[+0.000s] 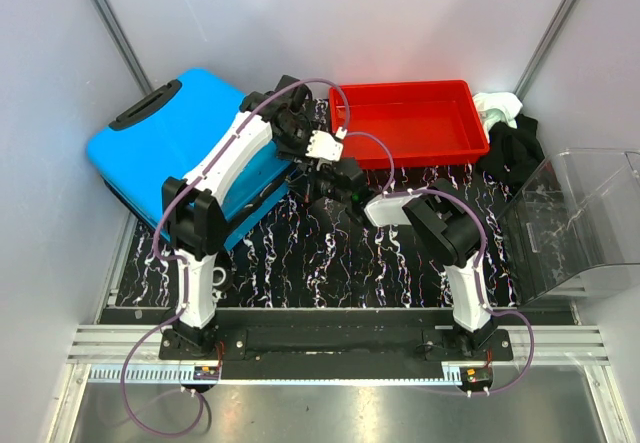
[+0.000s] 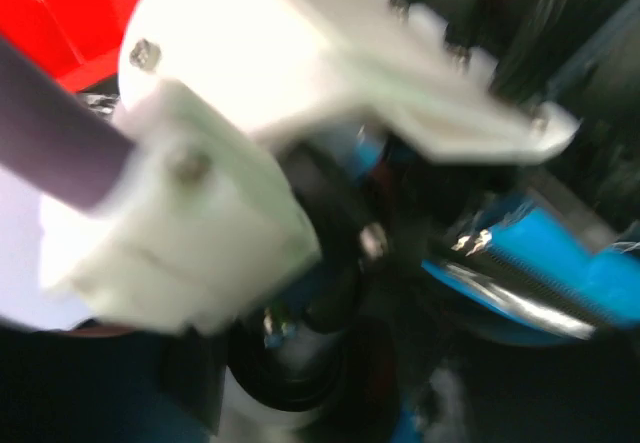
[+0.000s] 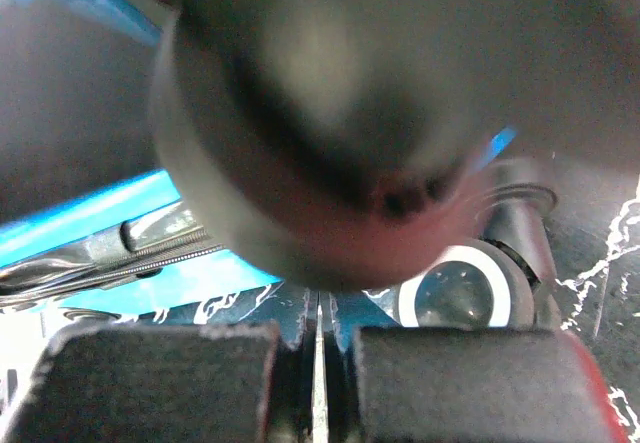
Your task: Open, take out, and arrange the luggage
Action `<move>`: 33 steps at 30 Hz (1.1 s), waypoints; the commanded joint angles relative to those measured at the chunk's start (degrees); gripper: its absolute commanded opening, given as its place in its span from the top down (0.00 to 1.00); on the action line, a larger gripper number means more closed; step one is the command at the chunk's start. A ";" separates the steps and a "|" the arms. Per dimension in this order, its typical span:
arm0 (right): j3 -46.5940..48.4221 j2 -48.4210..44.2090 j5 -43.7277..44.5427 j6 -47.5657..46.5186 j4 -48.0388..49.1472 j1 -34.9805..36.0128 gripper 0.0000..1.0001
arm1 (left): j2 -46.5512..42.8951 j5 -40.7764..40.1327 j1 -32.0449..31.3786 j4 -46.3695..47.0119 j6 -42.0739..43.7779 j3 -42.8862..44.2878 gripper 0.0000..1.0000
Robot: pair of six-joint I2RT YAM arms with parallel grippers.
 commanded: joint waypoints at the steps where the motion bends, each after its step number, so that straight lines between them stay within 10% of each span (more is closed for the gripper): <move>1: 0.12 -1.20 3.40 -0.14 -1.32 -1.56 1.00 | 0.79 -1.68 0.15 -1.16 -0.49 -0.17 0.60; 4: -0.58 -1.20 3.22 1.18 0.08 -1.99 1.00 | -1.14 -2.03 0.15 -1.69 0.30 -3.41 1.00; 19: -7.17 -3.92 2.61 1.62 3.69 -2.35 1.00 | -19.33 11.24 1.30 -3.62 -0.93 -26.45 1.00; 33: -17.20 -8.41 3.66 1.27 9.05 -0.77 1.00 | -31.64 14.49 0.43 -14.87 -2.52 -30.50 1.00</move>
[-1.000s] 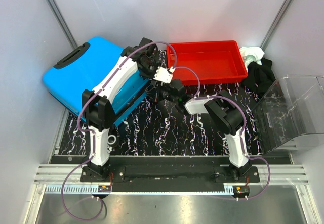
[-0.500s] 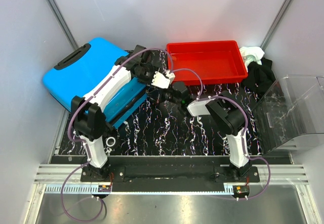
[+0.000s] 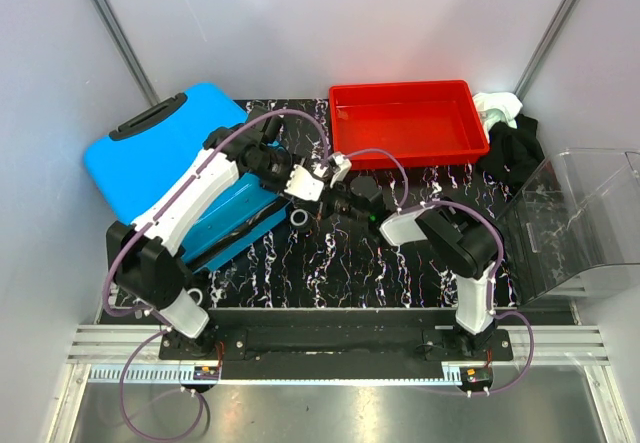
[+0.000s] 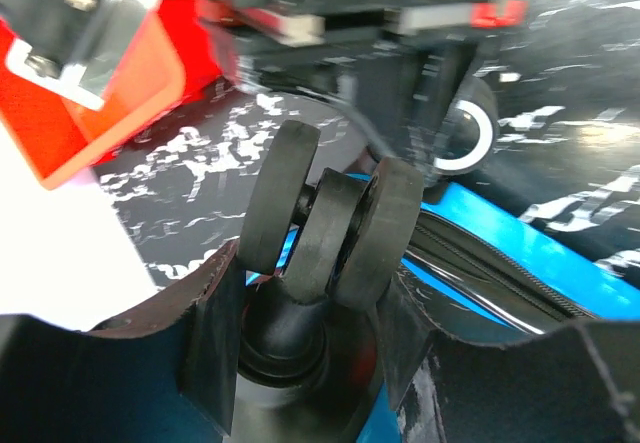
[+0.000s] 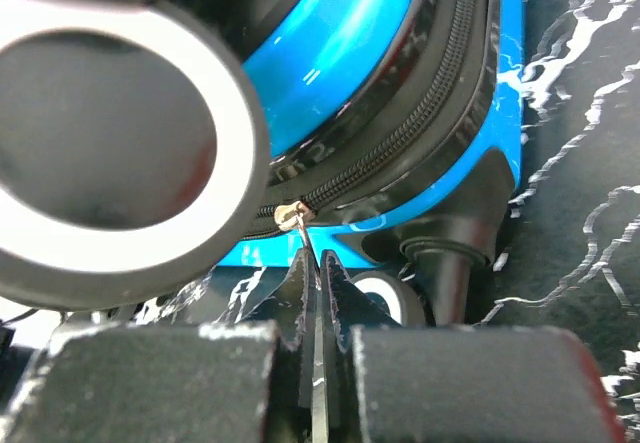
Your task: Open, take out, and arrange the luggage
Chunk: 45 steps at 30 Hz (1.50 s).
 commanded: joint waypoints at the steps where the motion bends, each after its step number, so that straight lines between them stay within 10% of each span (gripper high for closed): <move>1: -1.66 -0.67 7.49 -2.08 -2.55 -1.27 1.00 | -7.64 3.33 0.14 -22.22 -10.25 -1.69 1.00; 25: -3.24 -8.05 8.99 -11.48 -15.91 -3.20 1.00 | -16.44 -7.66 -6.20 -31.36 -9.73 -1.87 1.00; 31: -6.22 -7.61 0.30 -14.38 -5.56 -3.20 1.00 | -16.61 -7.40 -6.11 -28.11 -11.13 -1.96 1.00; 37: -7.46 -11.13 -9.81 -5.27 -0.71 -3.11 0.51 | -16.53 -5.46 -6.20 -26.61 -11.92 -2.49 1.00; 45: -0.43 -8.58 -20.80 9.16 -2.56 -3.11 0.22 | -16.62 -5.29 -6.11 -26.35 -11.48 -2.75 1.00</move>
